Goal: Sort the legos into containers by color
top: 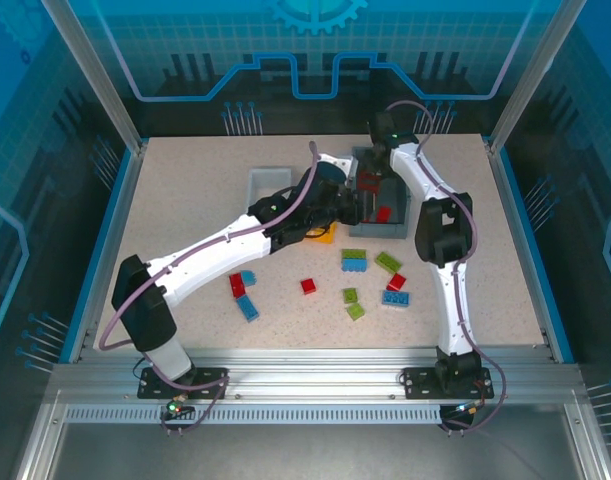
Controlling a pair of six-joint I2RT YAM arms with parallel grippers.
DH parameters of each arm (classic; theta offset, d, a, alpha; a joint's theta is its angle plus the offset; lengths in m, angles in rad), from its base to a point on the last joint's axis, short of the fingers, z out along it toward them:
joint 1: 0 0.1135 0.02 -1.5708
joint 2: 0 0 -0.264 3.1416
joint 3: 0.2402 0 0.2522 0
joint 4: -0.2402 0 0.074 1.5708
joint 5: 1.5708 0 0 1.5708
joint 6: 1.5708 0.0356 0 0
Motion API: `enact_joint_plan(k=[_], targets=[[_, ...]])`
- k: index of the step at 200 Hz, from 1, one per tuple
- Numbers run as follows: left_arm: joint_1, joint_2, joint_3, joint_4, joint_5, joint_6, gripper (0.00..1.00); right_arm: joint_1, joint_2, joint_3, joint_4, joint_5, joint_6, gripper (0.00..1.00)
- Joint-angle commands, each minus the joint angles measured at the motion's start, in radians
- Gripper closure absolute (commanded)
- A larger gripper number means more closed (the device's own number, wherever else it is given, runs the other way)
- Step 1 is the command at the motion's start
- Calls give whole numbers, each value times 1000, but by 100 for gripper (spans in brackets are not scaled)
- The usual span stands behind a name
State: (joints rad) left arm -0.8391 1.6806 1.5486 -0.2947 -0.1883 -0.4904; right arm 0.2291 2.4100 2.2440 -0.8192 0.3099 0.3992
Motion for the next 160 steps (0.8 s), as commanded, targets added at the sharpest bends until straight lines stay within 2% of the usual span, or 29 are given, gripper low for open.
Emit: enact_joint_plan(k=[1,46,103,134,160], targets=[[-10,-67,-27,-41,-45,-12,49,-4,-169,-27,11,-15,-8,64],[-9,-151,-89,-132,-85,-43,49,31,-447,-188,77,6,-35,64],[-2,-203,-196,-285,-10,20,40,199,-943,-725,179,-78,-42,56],[-2,-176,-248,-296,66,-29,39,322,-1181,-997,103,-112,81,53],[-50,-110,-298,-232,121,-122,38,378,-1365,-1187,-8,-111,242,51]])
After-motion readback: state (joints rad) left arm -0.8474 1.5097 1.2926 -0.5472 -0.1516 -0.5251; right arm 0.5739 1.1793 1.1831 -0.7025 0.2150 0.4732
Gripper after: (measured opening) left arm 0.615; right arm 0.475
